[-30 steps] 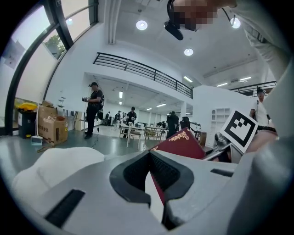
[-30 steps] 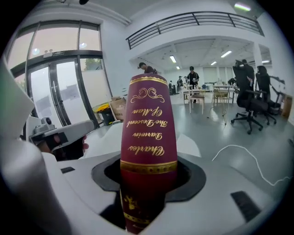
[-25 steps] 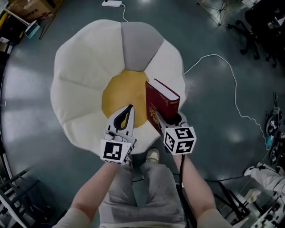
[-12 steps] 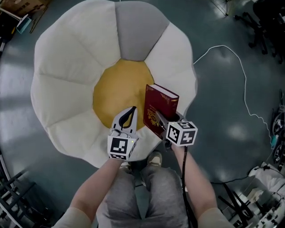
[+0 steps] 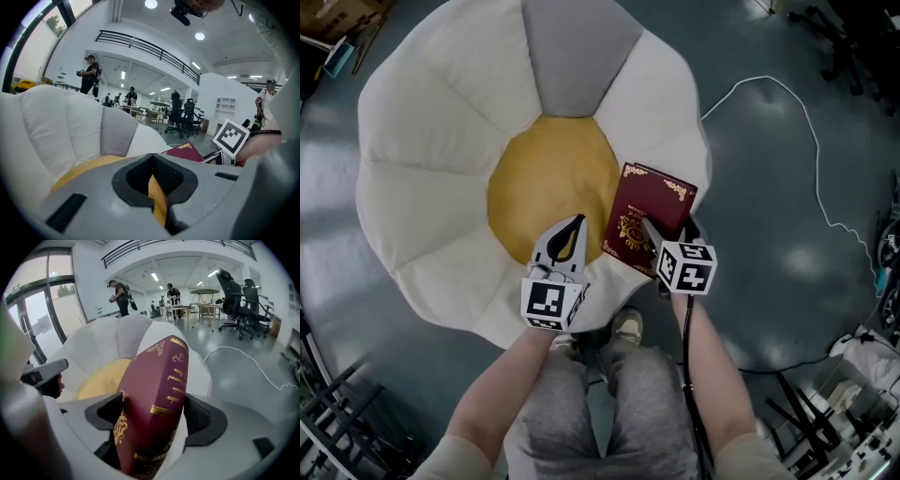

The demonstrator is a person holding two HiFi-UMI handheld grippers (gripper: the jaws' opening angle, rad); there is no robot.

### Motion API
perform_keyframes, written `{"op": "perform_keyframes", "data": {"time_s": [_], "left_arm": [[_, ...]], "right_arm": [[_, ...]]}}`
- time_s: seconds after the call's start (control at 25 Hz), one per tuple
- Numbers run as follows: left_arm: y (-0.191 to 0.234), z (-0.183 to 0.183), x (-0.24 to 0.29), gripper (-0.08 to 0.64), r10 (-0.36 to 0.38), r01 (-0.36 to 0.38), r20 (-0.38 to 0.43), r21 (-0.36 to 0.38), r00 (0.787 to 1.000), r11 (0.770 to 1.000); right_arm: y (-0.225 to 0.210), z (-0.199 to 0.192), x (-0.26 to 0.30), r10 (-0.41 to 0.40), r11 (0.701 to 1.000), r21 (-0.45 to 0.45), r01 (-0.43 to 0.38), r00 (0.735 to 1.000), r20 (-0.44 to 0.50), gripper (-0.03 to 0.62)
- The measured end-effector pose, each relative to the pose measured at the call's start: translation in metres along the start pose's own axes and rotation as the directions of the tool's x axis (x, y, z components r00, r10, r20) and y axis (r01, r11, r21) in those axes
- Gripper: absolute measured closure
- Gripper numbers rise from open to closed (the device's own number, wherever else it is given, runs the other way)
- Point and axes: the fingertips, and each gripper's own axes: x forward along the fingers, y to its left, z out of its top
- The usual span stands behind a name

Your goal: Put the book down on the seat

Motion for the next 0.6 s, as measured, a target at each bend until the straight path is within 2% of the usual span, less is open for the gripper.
{"op": "perform_keyframes", "data": {"time_s": [0.2,0.48,0.6], "left_arm": [[-0.001,0.027,-0.011,0.555,0.009,-0.009,-0.016,0.009,1.0,1.0],[-0.009,0.1,-0.05,0.555,0.044,-0.044,-0.002,-0.019,0.999,0.999],[-0.022,0.145,-0.069,0.555,0.032,-0.032,0.022,0.011,0.999,0.999]], "right_arm": [[-0.01,0.019,-0.04,-0.073,0.994,-0.073,0.077,0.996,0.048,0.215],[0.019,0.07,-0.106,-0.014,0.997,-0.07,0.02,0.996,0.084,0.216],[0.038,0.106,-0.147,0.001,0.998,-0.068,0.007,0.993,0.119,0.216]]}}
